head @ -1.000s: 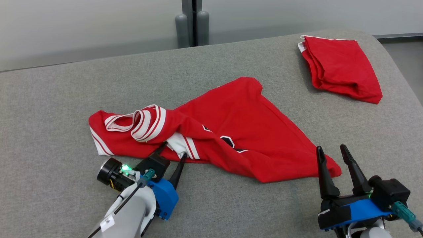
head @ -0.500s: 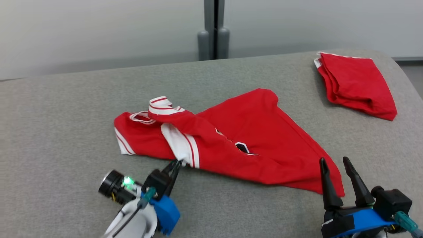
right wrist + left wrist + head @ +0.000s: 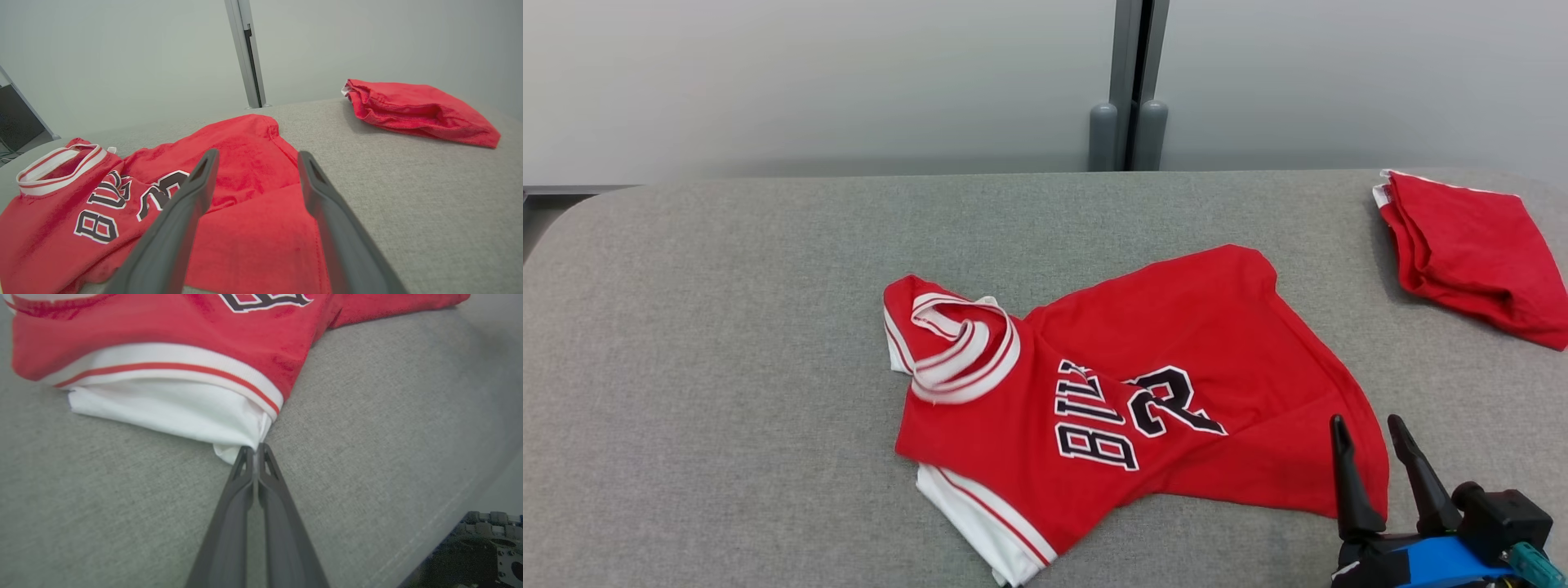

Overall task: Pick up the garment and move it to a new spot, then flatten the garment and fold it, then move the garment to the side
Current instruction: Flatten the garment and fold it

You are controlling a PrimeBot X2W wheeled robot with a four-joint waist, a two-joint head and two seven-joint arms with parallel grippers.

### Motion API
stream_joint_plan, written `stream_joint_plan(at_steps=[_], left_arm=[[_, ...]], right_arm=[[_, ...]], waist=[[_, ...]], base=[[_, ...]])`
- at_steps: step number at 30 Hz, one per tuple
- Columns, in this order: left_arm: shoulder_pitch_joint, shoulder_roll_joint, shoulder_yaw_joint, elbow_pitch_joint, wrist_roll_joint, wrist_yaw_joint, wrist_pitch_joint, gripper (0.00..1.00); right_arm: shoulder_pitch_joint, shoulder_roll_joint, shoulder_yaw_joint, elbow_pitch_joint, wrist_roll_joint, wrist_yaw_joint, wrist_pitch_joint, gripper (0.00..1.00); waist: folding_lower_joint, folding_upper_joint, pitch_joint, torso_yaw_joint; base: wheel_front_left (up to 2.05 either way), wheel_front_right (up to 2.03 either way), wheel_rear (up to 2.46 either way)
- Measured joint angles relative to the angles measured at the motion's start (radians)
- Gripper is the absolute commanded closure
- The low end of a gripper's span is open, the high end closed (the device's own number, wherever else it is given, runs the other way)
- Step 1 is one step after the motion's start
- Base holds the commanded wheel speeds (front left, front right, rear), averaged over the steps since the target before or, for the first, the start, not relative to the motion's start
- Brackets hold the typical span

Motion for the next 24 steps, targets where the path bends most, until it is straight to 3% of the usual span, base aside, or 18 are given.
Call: stream_joint_plan(at_steps=[6, 7, 8, 16, 24], left_arm=[[0.058, 0.026, -0.021, -0.161, -0.027, 0.001, 0.128, 1.0], [0.058, 0.026, -0.021, -0.161, -0.027, 0.001, 0.128, 0.83], [0.059, 0.032, -0.017, -0.189, -0.028, 0.008, 0.132, 0.0], [0.04, 0.093, 0.091, -0.351, -0.044, 0.066, 0.085, 0.0], [-0.074, 0.123, 0.188, -0.291, -0.071, 0.086, 0.06, 0.0]], right_arm=[[0.002, 0.0, -0.009, 0.012, -0.006, 0.0, 0.0, 0.0], [0.002, 0.0, -0.009, 0.012, -0.006, 0.0, 0.0, 0.0], [0.002, 0.0, -0.009, 0.014, -0.007, 0.0, 0.0, 0.0], [0.004, 0.0, -0.007, 0.026, -0.007, 0.0, 0.0, 0.0], [-0.001, 0.0, -0.004, 0.04, -0.007, 0.0, 0.0, 0.0]], waist=[[0.0, 0.0, -0.01, 0.014], [0.0, 0.0, -0.01, 0.014], [0.0, 0.0, -0.011, 0.014], [0.0, 0.0, -0.017, -0.003], [0.0002, 0.0, 0.006, -0.035]], base=[[0.0, 0.0, 0.0], [0.0, 0.0, 0.0], [0.0, 0.0, 0.0], [0.0, 0.0, 0.0], [0.0, 0.0, 0.0]])
